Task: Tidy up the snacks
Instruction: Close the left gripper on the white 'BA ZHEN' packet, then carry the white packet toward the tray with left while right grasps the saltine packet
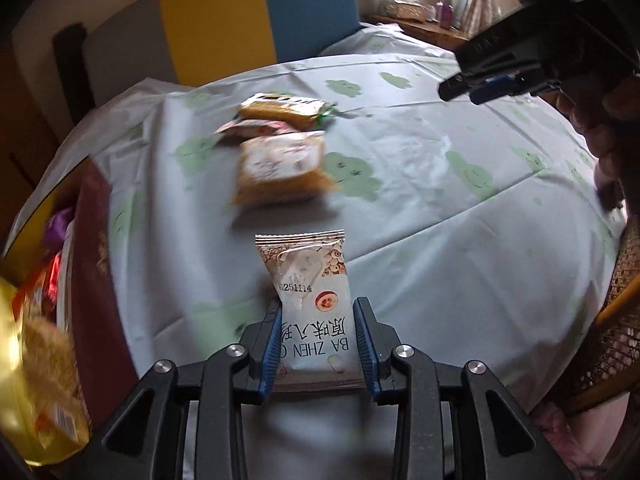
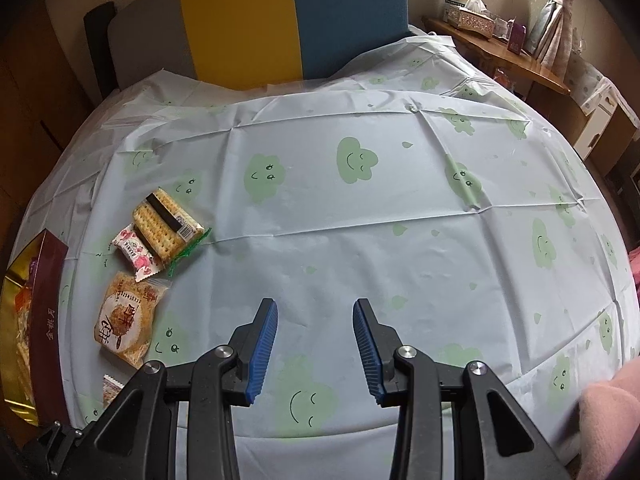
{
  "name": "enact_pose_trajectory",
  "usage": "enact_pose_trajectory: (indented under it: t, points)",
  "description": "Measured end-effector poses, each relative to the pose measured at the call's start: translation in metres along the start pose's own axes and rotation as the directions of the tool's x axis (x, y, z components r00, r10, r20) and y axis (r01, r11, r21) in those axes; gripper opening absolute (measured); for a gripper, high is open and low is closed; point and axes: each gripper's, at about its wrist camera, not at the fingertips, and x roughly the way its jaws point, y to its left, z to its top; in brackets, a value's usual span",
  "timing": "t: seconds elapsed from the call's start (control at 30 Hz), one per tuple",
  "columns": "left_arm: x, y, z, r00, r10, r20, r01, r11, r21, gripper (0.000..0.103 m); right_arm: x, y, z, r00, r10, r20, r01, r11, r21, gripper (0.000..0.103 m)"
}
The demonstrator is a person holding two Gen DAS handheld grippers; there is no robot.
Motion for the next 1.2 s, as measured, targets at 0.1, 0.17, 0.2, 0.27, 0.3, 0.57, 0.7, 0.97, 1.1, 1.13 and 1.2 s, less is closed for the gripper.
enact_pose_trajectory:
  t: [0.1,0.17,0.2,0.27,0.3,0.57,0.7,0.97,1.1,1.13,1.2]
  points:
    - [-0.004,0.016,-0.008,1.000,-0.017,0.016,0.018,0.996,-0.082,0.038,0.003,0.005,-0.002,1.000,0.017,-0.011,-0.017,1.000,-0.021,0.040]
    - [-0.003,0.016,-0.010,0.999,-0.020,0.026,0.023,0.994,-0.109,0.038,0.004,0.010,-0.003,0.999,0.041,-0.019,-0.042,0.999,-0.033,0.040]
    - [-0.003,0.014,-0.011,0.999,-0.010,0.032,0.013,0.995,-0.104,0.038,0.005,0.013,-0.003,0.997,0.067,-0.023,-0.068,0.997,-0.039,0.040]
    - [-0.004,0.007,-0.013,0.999,0.019,0.049,-0.015,0.996,-0.083,0.038,0.005,0.021,-0.005,0.995,0.098,-0.031,-0.100,0.993,-0.064,0.040]
    - [-0.005,0.005,-0.014,0.998,0.025,0.055,-0.021,0.997,-0.075,0.038,0.005,0.026,-0.007,0.994,0.103,-0.033,-0.106,0.991,-0.083,0.040]
    - [-0.004,0.014,-0.014,0.998,-0.014,0.066,0.020,0.996,-0.092,0.038,0.014,0.067,-0.010,0.988,0.136,-0.076,-0.148,0.970,-0.192,0.040]
    - [-0.005,0.015,-0.015,0.997,-0.025,0.077,0.032,0.995,-0.093,0.038,0.020,0.090,0.008,0.987,0.147,-0.068,-0.159,0.958,-0.239,0.040]
    - [-0.005,0.019,-0.016,0.996,-0.047,0.078,0.055,0.994,-0.096,0.038,0.067,0.126,0.061,0.988,0.118,-0.100,-0.146,0.924,-0.353,0.067]
    - [-0.004,0.021,-0.015,0.995,-0.058,0.076,0.065,0.993,-0.098,0.038,0.096,0.133,0.076,0.987,0.084,-0.140,-0.132,0.917,-0.377,0.068]
    - [-0.004,0.021,-0.015,0.995,-0.059,0.076,0.066,0.993,-0.098,0.038,0.102,0.134,0.078,0.984,0.087,-0.157,-0.141,0.915,-0.377,0.068]
    - [-0.004,0.021,-0.014,0.995,-0.060,0.076,0.067,0.993,-0.099,0.038,0.109,0.135,0.081,0.983,0.068,-0.168,-0.129,0.914,-0.385,0.068]
